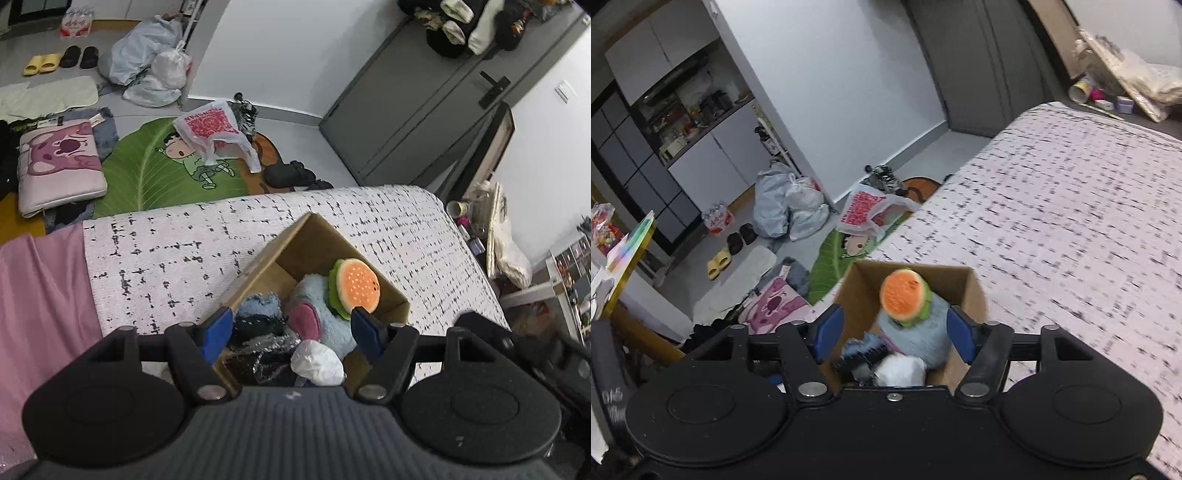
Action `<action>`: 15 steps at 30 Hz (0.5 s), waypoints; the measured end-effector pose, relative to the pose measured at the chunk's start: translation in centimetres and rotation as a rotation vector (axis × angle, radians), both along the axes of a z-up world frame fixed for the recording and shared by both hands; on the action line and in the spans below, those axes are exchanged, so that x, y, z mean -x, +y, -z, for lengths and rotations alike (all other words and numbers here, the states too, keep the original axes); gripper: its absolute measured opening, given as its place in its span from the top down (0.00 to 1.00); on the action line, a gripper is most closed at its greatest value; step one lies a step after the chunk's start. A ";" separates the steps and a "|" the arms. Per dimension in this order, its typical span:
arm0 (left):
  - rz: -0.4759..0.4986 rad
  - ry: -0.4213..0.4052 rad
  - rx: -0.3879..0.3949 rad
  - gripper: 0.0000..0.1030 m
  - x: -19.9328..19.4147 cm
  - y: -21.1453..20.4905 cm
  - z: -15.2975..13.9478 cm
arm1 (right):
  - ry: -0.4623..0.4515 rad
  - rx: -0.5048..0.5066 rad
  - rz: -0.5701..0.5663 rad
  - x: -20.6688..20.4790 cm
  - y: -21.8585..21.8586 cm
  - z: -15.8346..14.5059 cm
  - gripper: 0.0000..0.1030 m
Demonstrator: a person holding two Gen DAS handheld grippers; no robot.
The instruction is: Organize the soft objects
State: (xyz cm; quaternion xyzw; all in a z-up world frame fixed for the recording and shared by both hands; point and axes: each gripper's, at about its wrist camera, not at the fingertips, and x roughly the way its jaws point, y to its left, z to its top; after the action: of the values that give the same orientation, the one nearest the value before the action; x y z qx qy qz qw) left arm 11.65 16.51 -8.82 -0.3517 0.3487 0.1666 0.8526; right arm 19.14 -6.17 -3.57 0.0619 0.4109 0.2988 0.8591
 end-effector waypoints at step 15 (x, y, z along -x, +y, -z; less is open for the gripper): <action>0.122 0.017 -0.099 0.32 0.8 -2.7 -2.7 | -0.018 0.009 0.130 4.3 -7.2 -1.1 0.27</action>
State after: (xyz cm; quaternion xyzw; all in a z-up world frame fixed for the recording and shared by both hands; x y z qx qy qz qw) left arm 10.81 13.84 -6.14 -0.2861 0.3679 0.1344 0.8745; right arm 14.86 -13.35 -2.50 0.0817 0.3995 0.2413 0.8806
